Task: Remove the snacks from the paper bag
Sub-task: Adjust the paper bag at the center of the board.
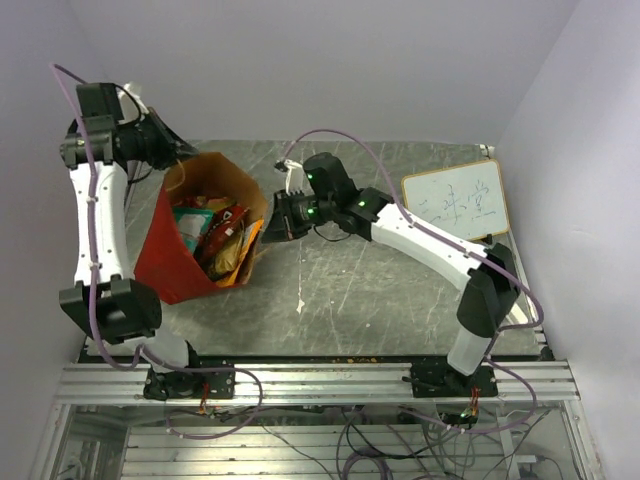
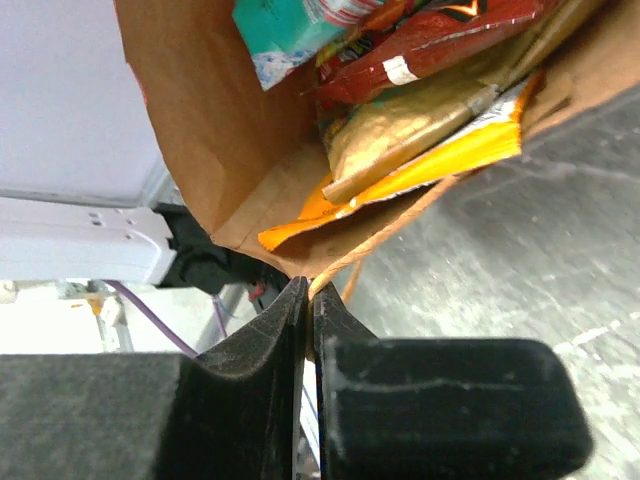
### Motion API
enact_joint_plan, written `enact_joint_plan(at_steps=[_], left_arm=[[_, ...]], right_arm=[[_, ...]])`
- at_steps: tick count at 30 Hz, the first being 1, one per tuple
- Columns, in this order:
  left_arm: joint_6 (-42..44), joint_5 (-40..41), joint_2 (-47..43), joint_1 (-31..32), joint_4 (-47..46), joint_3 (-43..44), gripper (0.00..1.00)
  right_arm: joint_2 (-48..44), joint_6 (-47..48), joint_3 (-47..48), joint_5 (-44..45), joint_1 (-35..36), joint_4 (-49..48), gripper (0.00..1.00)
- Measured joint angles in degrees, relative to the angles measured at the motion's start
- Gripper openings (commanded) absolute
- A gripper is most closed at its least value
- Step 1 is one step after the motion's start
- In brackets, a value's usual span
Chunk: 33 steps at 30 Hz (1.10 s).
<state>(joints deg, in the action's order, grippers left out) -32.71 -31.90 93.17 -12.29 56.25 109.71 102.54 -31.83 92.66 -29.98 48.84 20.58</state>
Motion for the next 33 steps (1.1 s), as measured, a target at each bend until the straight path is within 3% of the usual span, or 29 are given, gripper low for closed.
enact_joint_plan(at_steps=[7, 12, 27, 33], left_arm=[[-1.2, -1.7, -11.7, 7.3, -4.3, -13.4, 0.07], [-0.2, -0.9, -17.4, 7.4, -2.7, -16.3, 0.07], [1.9, 5.3, -15.5, 7.4, 5.5, -10.6, 0.07], [2.3, 5.8, -14.4, 7.0, 6.4, -9.8, 0.07]], right_arm=[[-5.2, 6.6, -6.5, 1.1, 1.0, 3.8, 0.1], [-6.3, 10.0, -8.0, 3.0, 4.3, 7.4, 0.15], [-15.3, 19.2, -9.0, 24.5, 4.9, 20.3, 0.56], [-22.0, 29.6, -13.2, 25.3, 6.6, 13.7, 0.58]])
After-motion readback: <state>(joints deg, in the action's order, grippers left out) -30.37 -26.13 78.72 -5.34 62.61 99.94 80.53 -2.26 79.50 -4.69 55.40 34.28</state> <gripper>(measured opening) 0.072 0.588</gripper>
